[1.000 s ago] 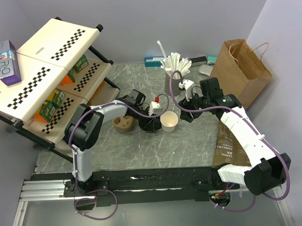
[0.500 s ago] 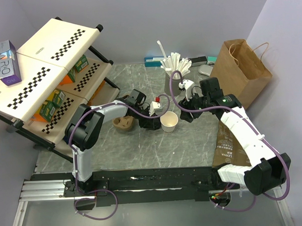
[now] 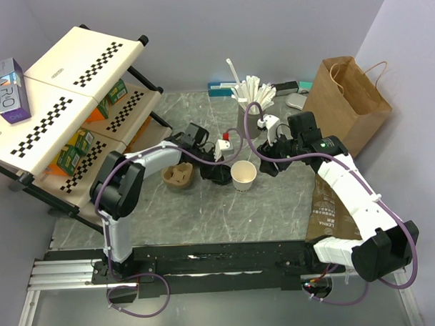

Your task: Pack the takeout coffee

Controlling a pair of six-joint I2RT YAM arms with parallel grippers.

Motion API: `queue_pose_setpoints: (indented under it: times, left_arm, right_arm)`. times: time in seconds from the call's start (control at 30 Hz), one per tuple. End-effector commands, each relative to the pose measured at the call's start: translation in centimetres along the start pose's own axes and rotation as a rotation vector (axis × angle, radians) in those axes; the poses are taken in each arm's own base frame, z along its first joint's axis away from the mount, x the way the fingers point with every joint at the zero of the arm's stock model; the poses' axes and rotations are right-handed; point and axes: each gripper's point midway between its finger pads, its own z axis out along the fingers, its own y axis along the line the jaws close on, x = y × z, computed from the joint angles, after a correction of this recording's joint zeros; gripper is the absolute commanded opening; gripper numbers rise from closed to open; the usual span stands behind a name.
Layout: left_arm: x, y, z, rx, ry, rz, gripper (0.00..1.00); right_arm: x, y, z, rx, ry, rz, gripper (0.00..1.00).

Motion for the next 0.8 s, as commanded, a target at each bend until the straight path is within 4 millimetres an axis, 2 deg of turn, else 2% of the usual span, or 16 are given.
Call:
queue_pose_setpoints:
  times: [0.0,0.1,0.2,0.27,0.3,0.33,0.43,0.53,0.57,0.6,0.63,0.67,0.7,0.73,0.77]
  left_arm:
    - [-6.4,-0.7,-4.4,-0.024,-0.155,0.043,0.01]
    - [-6.9,-0.3,-4.9,-0.054,-0.177,0.041,0.01]
    - [-6.3,0.8,-4.4,-0.092,-0.175,-0.025,0.01]
    - [-6.1,1.8,-4.2,-0.085,-0.185,-0.149,0.01]
    - [-6.5,1.6,-4.4,-0.050,-0.204,-0.220,0.01]
    - [-6.6,2.2,-4.7,-0.054,-0.218,-0.247,0.01]
    - [-8.6,2.3,-6.1,-0.067,-0.290,-0.239,0.01]
    - [-11.1,1.6,-8.6,-0.085,-0.384,-0.254,0.01]
    - [-12.6,1.1,-10.1,-0.093,-0.434,-0.239,0.01]
    - [-13.2,0.5,-10.9,-0.073,-0.468,-0.309,0.01]
    - [-14.0,-0.1,-12.1,-0.039,-0.514,-0.308,0.01]
    - [-15.4,-1.0,-13.5,-0.022,-0.585,-0.258,0.01]
    - [-16.0,-2.0,-14.1,0.030,-0.613,-0.337,0.01]
    - [-16.7,-2.7,-14.8,0.063,-0.646,-0.331,0.01]
    - [-17.3,-4.2,-15.3,0.123,-0.682,-0.264,0.01]
  right_arm:
    - [-1.9,-0.4,-1.3,0.026,-0.054,-0.044,0.63]
    - [-2.0,-0.5,-1.2,0.024,-0.054,-0.046,0.63]
    - [-2.5,-0.5,-0.9,0.017,-0.061,-0.038,0.63]
    - [-2.8,-0.4,-1.0,0.011,-0.067,-0.034,0.63]
    - [-2.8,-0.5,-1.0,0.011,-0.065,-0.032,0.63]
    - [-3.1,-0.5,-1.1,0.011,-0.070,-0.035,0.63]
    - [-3.3,-0.5,-1.4,0.013,-0.073,-0.041,0.63]
    - [-3.1,-0.1,-1.7,0.004,-0.079,-0.054,0.63]
    - [-3.0,0.1,-1.8,0.000,-0.079,-0.055,0.63]
    - [-2.8,0.6,-1.9,-0.018,-0.084,-0.054,0.63]
    - [-2.7,0.7,-2.0,-0.024,-0.086,-0.046,0.63]
    - [-2.7,1.0,-2.1,-0.035,-0.091,-0.037,0.63]
    - [-2.8,1.2,-2.5,-0.042,-0.104,-0.025,0.63]
    - [-2.9,1.8,-2.6,-0.076,-0.118,0.004,0.63]
    - [-3.0,2.1,-2.7,-0.087,-0.127,0.020,0.63]
